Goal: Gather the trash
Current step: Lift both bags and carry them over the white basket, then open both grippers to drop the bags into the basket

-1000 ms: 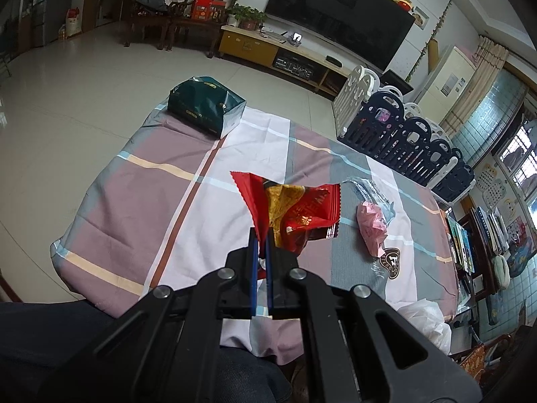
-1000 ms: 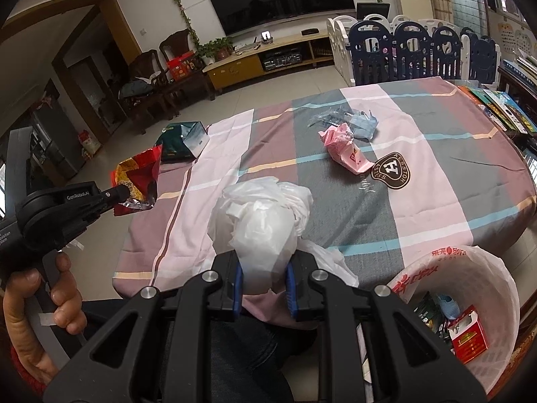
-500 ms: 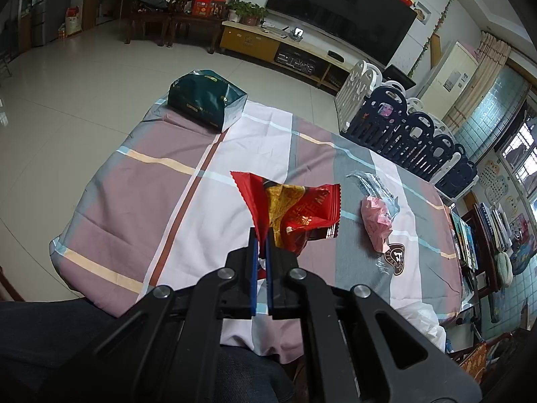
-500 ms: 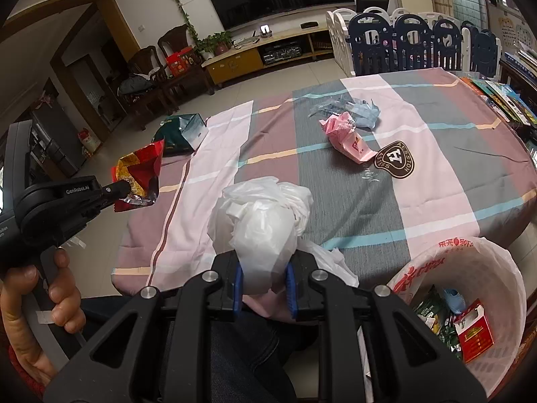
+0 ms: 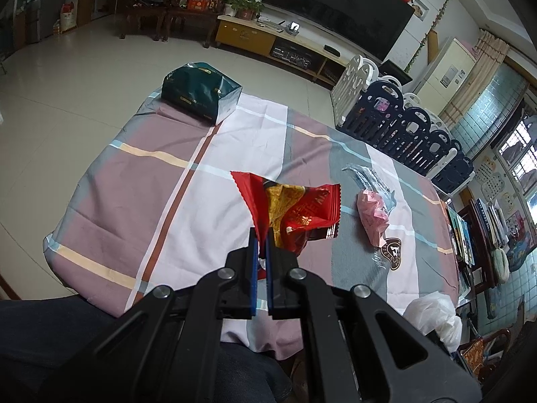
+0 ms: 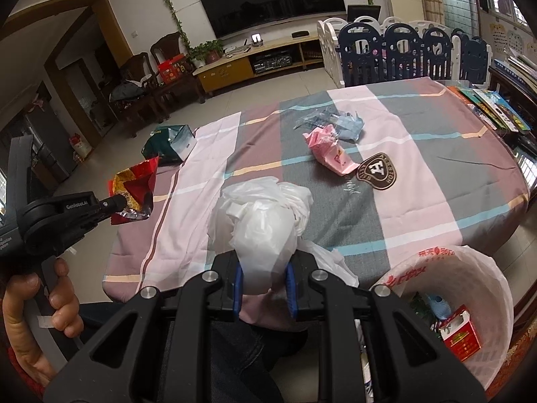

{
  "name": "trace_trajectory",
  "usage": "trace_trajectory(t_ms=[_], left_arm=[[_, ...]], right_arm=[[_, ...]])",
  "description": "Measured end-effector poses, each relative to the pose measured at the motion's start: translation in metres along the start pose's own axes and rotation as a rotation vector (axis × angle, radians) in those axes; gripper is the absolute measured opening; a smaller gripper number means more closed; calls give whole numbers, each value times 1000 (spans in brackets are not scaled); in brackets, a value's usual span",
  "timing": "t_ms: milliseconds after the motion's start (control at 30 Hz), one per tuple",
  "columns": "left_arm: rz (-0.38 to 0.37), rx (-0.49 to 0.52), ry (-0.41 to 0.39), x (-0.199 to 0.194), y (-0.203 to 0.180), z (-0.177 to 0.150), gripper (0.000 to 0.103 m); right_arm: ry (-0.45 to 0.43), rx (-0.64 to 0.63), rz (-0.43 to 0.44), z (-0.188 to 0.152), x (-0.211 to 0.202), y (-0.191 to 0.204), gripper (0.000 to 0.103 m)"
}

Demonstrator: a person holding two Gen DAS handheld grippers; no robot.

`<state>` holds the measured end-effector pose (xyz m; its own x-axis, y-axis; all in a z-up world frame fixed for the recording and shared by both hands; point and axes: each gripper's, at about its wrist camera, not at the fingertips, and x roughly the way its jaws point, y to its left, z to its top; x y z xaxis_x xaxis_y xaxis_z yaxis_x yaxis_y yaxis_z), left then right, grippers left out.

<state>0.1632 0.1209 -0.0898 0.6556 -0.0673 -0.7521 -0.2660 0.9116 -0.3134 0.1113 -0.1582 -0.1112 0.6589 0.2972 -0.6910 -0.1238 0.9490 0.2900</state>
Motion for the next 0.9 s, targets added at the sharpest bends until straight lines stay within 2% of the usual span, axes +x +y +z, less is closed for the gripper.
trace_trajectory(t_ms=[233, 500, 600, 733, 767, 867, 900], left_arm=[[-32, 45, 21, 3, -13, -6, 5], [-80, 99, 54, 9, -31, -16, 5], [-114, 127, 73, 10, -41, -21, 5], [-196, 170, 128, 12, -59, -35, 5], [-210, 186, 138, 12, -65, -40, 5], [-293, 237, 191, 15, -85, -56, 5], [-332, 253, 219, 17, -93, -62, 5]], right_arm=[[-7, 27, -129, -4, -24, -46, 21], [72, 114, -285, -46, -23, -116, 21], [111, 171, -333, -65, -18, -143, 21], [155, 222, -377, -86, -10, -165, 22], [182, 240, -375, -91, -7, -170, 25], [249, 302, -324, -100, -1, -180, 51], [229, 336, -308, -101, -8, -184, 58]])
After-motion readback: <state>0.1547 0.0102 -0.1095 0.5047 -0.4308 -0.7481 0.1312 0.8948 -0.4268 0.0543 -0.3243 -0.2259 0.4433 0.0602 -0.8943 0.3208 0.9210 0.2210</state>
